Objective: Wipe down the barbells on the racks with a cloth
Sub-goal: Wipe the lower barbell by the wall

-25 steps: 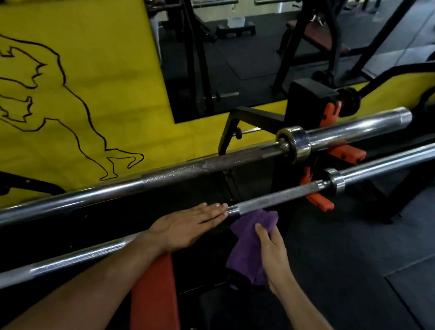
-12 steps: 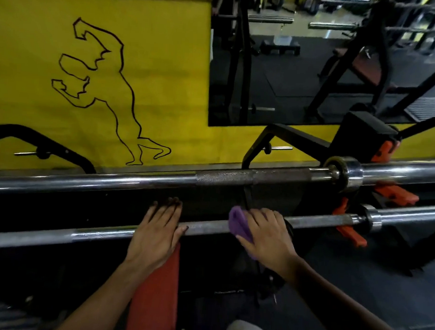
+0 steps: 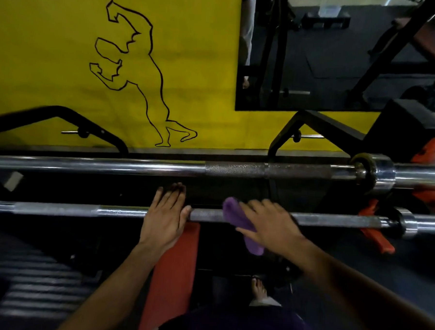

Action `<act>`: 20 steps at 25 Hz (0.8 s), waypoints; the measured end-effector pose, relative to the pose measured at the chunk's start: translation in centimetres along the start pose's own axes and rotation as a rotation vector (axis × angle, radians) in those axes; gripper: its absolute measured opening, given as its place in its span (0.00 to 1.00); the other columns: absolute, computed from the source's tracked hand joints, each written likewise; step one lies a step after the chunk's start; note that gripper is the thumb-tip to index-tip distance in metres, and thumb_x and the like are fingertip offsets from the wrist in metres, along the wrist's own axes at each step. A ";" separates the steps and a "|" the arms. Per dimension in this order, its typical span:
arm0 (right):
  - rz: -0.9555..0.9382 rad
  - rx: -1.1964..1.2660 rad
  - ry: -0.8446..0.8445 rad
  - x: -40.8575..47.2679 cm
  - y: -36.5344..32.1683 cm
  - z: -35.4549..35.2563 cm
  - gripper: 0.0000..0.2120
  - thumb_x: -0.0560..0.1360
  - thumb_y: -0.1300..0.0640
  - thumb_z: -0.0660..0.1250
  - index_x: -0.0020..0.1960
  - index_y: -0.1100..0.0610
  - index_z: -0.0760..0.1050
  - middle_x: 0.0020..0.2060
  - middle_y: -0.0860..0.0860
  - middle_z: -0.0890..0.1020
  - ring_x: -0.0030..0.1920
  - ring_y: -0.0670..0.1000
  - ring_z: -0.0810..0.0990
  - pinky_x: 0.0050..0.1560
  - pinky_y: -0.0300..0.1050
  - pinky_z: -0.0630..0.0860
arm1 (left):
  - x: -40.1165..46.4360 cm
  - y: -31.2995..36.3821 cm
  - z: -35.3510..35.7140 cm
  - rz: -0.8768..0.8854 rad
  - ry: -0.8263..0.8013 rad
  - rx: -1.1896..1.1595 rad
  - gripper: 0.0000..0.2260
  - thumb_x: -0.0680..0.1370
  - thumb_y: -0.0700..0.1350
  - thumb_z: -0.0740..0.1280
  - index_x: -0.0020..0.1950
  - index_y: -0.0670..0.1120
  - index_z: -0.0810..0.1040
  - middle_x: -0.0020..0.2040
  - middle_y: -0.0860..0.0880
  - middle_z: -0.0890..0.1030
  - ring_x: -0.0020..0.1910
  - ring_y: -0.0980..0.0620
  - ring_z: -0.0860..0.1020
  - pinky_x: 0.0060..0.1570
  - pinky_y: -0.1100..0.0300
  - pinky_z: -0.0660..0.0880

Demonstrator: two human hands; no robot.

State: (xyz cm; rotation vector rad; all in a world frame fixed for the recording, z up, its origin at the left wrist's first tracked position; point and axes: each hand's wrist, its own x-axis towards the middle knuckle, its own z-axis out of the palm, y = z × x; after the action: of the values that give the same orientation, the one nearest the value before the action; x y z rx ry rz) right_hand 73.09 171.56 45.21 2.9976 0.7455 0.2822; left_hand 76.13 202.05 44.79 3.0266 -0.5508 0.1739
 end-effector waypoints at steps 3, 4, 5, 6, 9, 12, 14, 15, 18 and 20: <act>-0.017 -0.054 -0.018 -2.7 5.0 -0.6 0.27 0.77 0.31 0.56 0.62 0.52 0.68 0.46 0.51 0.80 0.41 0.54 0.79 0.37 0.48 0.77 | 0.0 0.3 0.1 -0.028 0.035 -0.010 0.27 0.85 0.52 0.47 0.77 0.38 0.67 0.75 0.41 0.72 0.75 0.45 0.69 0.79 0.45 0.55; -0.028 -0.057 -0.024 -2.2 4.8 -0.6 0.28 0.77 0.31 0.57 0.62 0.53 0.70 0.46 0.51 0.80 0.41 0.54 0.79 0.36 0.48 0.78 | 0.0 0.4 0.2 -0.029 0.027 -0.019 0.26 0.85 0.52 0.46 0.77 0.38 0.67 0.74 0.42 0.72 0.75 0.45 0.69 0.79 0.45 0.54; -0.032 -0.058 -0.021 -1.3 3.7 -0.5 0.29 0.77 0.30 0.57 0.62 0.54 0.71 0.46 0.52 0.80 0.41 0.55 0.79 0.35 0.49 0.78 | -0.1 0.5 0.3 -0.034 0.012 -0.026 0.27 0.86 0.52 0.46 0.78 0.39 0.66 0.74 0.42 0.72 0.75 0.45 0.69 0.79 0.45 0.55; -0.027 -0.050 -0.024 0.1 1.9 -0.3 0.29 0.77 0.30 0.56 0.61 0.54 0.72 0.46 0.52 0.80 0.41 0.56 0.79 0.35 0.50 0.78 | -0.1 0.6 0.4 -0.039 0.011 -0.021 0.27 0.86 0.52 0.45 0.78 0.39 0.66 0.74 0.42 0.72 0.75 0.45 0.69 0.79 0.45 0.55; -0.037 0.013 -0.037 4.1 -3.9 0.7 0.27 0.75 0.32 0.60 0.60 0.53 0.72 0.46 0.53 0.80 0.41 0.57 0.79 0.34 0.50 0.77 | 0.1 0.4 0.5 -0.057 -0.002 -0.023 0.27 0.86 0.53 0.45 0.77 0.39 0.68 0.74 0.42 0.73 0.75 0.45 0.69 0.78 0.44 0.57; -0.086 0.023 -0.018 3.3 -2.6 0.0 0.29 0.75 0.33 0.60 0.64 0.53 0.72 0.47 0.52 0.80 0.42 0.55 0.79 0.37 0.48 0.78 | -0.1 0.7 0.2 -0.055 0.011 -0.034 0.28 0.86 0.53 0.44 0.76 0.38 0.69 0.74 0.42 0.73 0.75 0.46 0.69 0.77 0.44 0.58; -0.105 -0.018 0.003 0.2 1.4 -0.3 0.29 0.75 0.33 0.58 0.65 0.53 0.73 0.47 0.51 0.80 0.42 0.54 0.79 0.38 0.47 0.77 | 0.0 0.6 0.2 -0.056 0.022 -0.038 0.27 0.86 0.52 0.46 0.76 0.38 0.69 0.73 0.42 0.73 0.75 0.46 0.68 0.77 0.44 0.58; -0.098 -0.048 0.019 -1.0 3.1 -0.5 0.29 0.76 0.32 0.58 0.64 0.54 0.73 0.47 0.51 0.80 0.42 0.54 0.79 0.38 0.47 0.77 | 0.0 0.6 0.2 -0.059 0.025 -0.033 0.27 0.86 0.52 0.46 0.76 0.38 0.69 0.73 0.42 0.74 0.75 0.46 0.69 0.77 0.44 0.58; -0.041 0.003 -0.046 0.3 2.6 -0.4 0.29 0.75 0.31 0.58 0.60 0.53 0.74 0.46 0.51 0.81 0.41 0.54 0.81 0.34 0.48 0.77 | 0.1 0.8 0.4 -0.067 0.028 -0.036 0.27 0.86 0.52 0.44 0.75 0.39 0.70 0.73 0.43 0.74 0.75 0.47 0.69 0.77 0.43 0.58; -0.020 0.029 -0.085 2.7 -0.7 -0.2 0.27 0.73 0.31 0.61 0.58 0.52 0.73 0.45 0.51 0.81 0.40 0.55 0.81 0.33 0.49 0.77 | 0.0 0.6 0.5 -0.057 0.042 -0.026 0.27 0.86 0.52 0.44 0.75 0.39 0.70 0.74 0.43 0.74 0.75 0.48 0.68 0.78 0.44 0.57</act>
State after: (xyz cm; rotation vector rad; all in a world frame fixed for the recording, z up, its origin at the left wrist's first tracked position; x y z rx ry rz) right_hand 75.03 173.46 45.79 3.0049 0.7775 0.1431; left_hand 75.99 201.43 44.29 3.0017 -0.4600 0.2253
